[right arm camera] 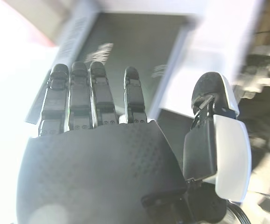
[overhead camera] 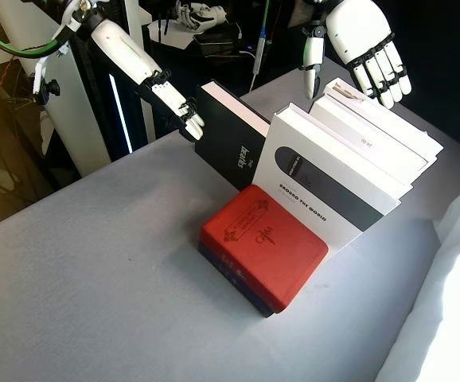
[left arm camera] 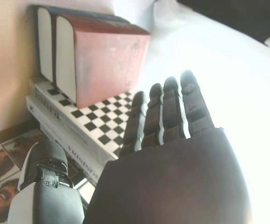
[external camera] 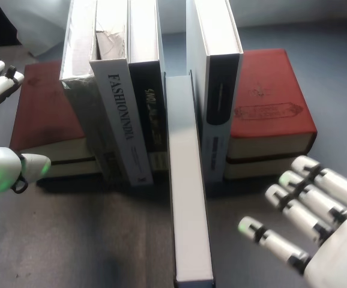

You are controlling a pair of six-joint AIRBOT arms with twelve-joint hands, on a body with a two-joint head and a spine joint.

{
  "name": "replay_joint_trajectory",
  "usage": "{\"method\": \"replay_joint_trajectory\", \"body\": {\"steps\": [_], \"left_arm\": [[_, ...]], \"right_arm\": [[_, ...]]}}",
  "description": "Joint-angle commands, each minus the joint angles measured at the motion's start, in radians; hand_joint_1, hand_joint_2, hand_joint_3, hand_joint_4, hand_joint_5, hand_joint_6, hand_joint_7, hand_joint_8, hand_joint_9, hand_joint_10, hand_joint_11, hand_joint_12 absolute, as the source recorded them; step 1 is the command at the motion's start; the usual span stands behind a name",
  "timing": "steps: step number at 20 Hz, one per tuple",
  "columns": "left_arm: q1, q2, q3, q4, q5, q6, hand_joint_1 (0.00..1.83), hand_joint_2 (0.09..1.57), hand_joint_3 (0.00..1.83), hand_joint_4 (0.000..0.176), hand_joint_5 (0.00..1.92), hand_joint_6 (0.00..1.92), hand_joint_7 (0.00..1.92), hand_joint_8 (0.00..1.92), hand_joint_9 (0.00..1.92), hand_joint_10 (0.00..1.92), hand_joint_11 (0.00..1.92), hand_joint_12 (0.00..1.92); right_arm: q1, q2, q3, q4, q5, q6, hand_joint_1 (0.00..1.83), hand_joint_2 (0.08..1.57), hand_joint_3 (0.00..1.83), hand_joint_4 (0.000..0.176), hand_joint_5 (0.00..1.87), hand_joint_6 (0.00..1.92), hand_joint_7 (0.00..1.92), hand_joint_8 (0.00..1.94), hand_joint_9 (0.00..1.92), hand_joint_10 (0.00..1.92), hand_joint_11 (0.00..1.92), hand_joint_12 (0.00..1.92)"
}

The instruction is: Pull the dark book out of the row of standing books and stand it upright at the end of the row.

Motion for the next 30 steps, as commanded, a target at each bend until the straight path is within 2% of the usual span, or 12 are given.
{"method": "replay_joint_trajectory", "body": {"steps": [1,4,7,10,11,15,22,24,25,26,30], "left_arm": [[-0.006,0.008,0.001,0.069,0.036,-0.005,0.0,1.12,0.0,0.0,0.03,0.0,0.01,0.0,0.0,0.0,0.0,0.0],[-0.007,0.008,-0.003,0.069,0.036,-0.019,0.0,1.12,0.0,0.0,0.04,0.0,0.02,0.0,0.0,0.0,0.01,0.01],[-0.005,0.008,-0.012,0.064,0.036,-0.02,0.0,1.12,0.0,0.0,0.04,0.0,0.01,0.0,0.0,0.0,0.0,0.0],[-0.005,0.009,-0.019,0.064,0.032,-0.024,0.0,1.11,0.0,0.0,0.04,0.0,0.02,0.0,0.0,0.0,0.01,0.01],[-0.005,0.009,-0.021,0.064,0.031,-0.032,0.0,1.11,0.0,0.0,0.04,0.0,0.02,0.0,0.0,0.0,0.01,0.01],[-0.006,0.009,-0.026,0.07,0.027,-0.046,0.0,1.12,0.0,0.0,0.04,0.0,0.02,0.0,0.0,0.0,0.01,0.01],[-0.008,0.009,-0.029,0.07,0.023,-0.047,0.0,1.12,0.0,0.0,0.03,0.0,0.01,0.0,0.0,0.0,0.0,0.01],[-0.008,0.009,-0.029,0.07,0.023,-0.047,0.0,1.12,0.0,0.0,0.03,0.0,0.01,0.0,0.0,0.0,0.0,0.0],[-0.008,0.009,-0.029,0.07,0.023,-0.047,0.0,1.12,0.0,0.0,0.04,0.0,0.02,0.0,0.0,0.0,0.01,0.01],[-0.008,0.009,-0.028,0.07,0.023,-0.047,0.0,1.12,0.0,0.0,0.04,0.0,0.02,0.0,0.0,0.0,0.01,0.01],[-0.008,0.008,-0.027,0.071,0.023,-0.043,0.0,1.12,0.0,0.0,0.04,0.0,0.01,0.0,0.0,0.0,0.0,0.01]], "right_arm": [[0.013,0.009,-0.002,-0.095,0.05,0.003,0.0,1.12,0.0,0.0,0.01,0.0,0.0,0.0,0.0,0.0,0.0,0.0],[0.058,0.072,0.02,-0.102,-0.045,0.026,0.0,1.12,0.0,0.0,0.01,0.0,0.0,0.0,0.0,0.0,0.0,0.0],[0.107,0.137,0.069,-0.102,-0.249,0.054,0.0,1.12,0.0,0.0,0.01,0.0,0.0,0.0,0.0,0.0,0.0,0.0],[0.128,0.172,0.101,-0.102,-0.359,0.097,0.0,1.12,0.0,0.0,0.0,0.0,0.0,0.0,0.0,0.0,0.0,0.0],[0.146,0.204,0.112,-0.102,-0.445,0.122,0.0,1.12,0.0,0.0,0.0,0.0,0.0,0.0,0.0,0.0,0.0,0.0],[0.212,0.292,0.147,-0.101,-0.673,0.189,0.0,1.12,0.0,0.0,0.01,0.0,0.0,0.0,0.0,0.0,0.0,0.0],[0.293,0.424,0.155,-0.101,-0.855,0.177,0.0,1.12,0.0,0.0,0.02,0.01,0.01,0.0,0.0,0.0,0.0,0.0],[0.322,0.477,0.167,-0.095,-0.967,0.177,0.0,1.12,0.0,0.0,0.02,0.0,0.01,0.0,0.0,0.0,0.0,0.0],[0.353,0.51,0.187,-0.065,-1.092,0.179,0.0,1.12,0.0,0.0,0.02,0.0,0.0,0.0,0.0,0.0,0.0,0.0],[0.381,0.524,0.211,-0.064,-1.193,0.205,0.0,1.12,0.0,0.0,0.01,0.0,0.0,0.0,0.0,0.0,0.0,0.0],[0.407,0.523,0.244,-0.064,-1.292,0.225,0.0,1.12,0.0,0.0,0.02,0.0,0.01,0.0,0.0,0.0,0.0,0.0]]}}
